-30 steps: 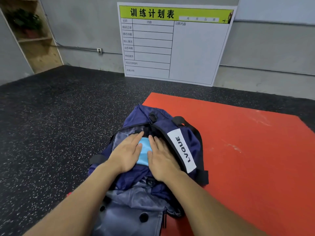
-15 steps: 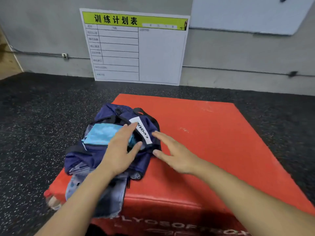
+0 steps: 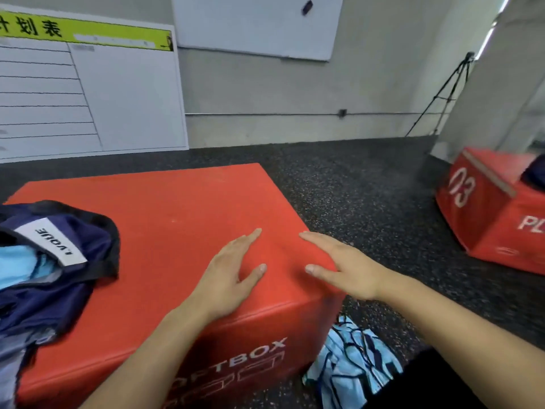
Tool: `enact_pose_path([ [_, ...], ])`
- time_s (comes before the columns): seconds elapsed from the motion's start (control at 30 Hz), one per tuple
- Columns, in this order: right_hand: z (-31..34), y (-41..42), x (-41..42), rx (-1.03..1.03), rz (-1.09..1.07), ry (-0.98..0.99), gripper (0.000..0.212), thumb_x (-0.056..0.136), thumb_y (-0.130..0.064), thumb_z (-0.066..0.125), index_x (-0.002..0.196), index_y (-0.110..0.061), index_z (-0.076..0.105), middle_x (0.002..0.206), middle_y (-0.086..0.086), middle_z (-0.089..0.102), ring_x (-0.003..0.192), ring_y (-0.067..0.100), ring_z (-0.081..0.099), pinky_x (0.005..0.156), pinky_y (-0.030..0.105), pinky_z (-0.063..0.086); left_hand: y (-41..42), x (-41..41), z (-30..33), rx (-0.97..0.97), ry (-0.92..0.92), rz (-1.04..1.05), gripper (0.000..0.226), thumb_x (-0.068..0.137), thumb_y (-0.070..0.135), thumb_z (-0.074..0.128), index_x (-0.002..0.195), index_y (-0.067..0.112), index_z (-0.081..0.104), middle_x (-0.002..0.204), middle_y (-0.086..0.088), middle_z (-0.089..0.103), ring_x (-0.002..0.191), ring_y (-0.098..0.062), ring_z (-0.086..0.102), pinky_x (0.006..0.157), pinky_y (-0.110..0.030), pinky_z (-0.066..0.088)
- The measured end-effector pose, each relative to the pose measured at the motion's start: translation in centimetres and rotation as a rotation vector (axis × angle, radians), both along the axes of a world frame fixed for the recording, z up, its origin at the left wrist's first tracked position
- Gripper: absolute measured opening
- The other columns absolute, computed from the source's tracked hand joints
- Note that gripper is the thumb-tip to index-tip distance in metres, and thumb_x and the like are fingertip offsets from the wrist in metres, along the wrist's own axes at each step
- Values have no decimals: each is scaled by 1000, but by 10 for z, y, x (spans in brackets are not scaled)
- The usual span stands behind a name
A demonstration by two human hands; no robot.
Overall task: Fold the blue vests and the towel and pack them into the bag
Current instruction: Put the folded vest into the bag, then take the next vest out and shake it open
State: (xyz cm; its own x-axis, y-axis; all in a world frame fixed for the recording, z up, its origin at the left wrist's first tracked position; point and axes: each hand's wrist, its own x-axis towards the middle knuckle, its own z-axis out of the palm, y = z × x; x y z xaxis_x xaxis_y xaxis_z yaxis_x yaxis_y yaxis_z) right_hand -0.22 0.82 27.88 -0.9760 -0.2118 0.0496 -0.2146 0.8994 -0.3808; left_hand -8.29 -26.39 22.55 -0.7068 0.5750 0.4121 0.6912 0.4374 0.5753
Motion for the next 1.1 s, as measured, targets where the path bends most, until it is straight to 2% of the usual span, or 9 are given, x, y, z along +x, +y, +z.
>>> enact_pose_path([
  [0.1,-14,59,31,17,-87,-44,69,100,-44,60,160,-31,27,165,-12,23,147,-6,16,112,1,3,56,7,-20,-38,-29,-90,75,91,60,44,157,26,31,159,3,40,145,-15,37,123,-32,24],
  [0.37,-61,182,110,-26,-339,-194,68,97,-49,61,157,-38,30,166,-20,17,151,-1,17,123,26,20,179,41,-73,-125,-149,-285,70,95,53,48,157,28,30,153,3,46,140,-11,39,120,-36,30],
  [0.5,-99,221,134,-73,-393,-256,68,98,-53,58,157,-39,28,167,-20,16,152,0,18,118,25,28,224,49,-106,-192,-205,-353,67,99,52,50,159,36,24,155,8,42,142,-7,36,120,-39,31],
  [0.6,-130,241,148,-81,-423,-310,68,99,-55,53,159,-39,25,166,-22,11,151,-1,16,119,22,18,256,55,-130,-253,-236,-394,69,96,60,43,159,40,22,158,12,36,144,-4,32,121,-40,30],
  [0.7,-162,257,160,-130,-456,-371,69,98,-57,51,159,-41,22,164,-26,6,150,-4,11,124,29,11,285,61,-155,-314,-292,-424,67,101,52,49,160,37,20,160,10,33,146,-5,28,122,-37,27],
  [0.87,-209,280,177,-214,-488,-430,66,97,-58,53,156,-49,23,164,-31,9,149,-3,21,125,31,18,321,65,-205,-391,-400,-436,67,101,46,55,159,37,21,162,8,32,148,-9,25,123,-40,25],
  [0.97,-231,289,185,-258,-521,-466,65,97,-57,53,155,-49,24,163,-32,10,135,-11,36,123,32,27,337,67,-234,-462,-477,-440,66,102,46,53,159,41,19,163,12,27,150,-9,20,124,-38,22],
  [1.1,-264,300,196,-277,-514,-458,65,96,-62,47,155,-48,24,163,-32,11,150,-3,22,125,33,24,353,69,-271,-556,-565,-447,65,103,46,51,159,40,20,164,9,26,151,-14,22,122,-38,26],
])
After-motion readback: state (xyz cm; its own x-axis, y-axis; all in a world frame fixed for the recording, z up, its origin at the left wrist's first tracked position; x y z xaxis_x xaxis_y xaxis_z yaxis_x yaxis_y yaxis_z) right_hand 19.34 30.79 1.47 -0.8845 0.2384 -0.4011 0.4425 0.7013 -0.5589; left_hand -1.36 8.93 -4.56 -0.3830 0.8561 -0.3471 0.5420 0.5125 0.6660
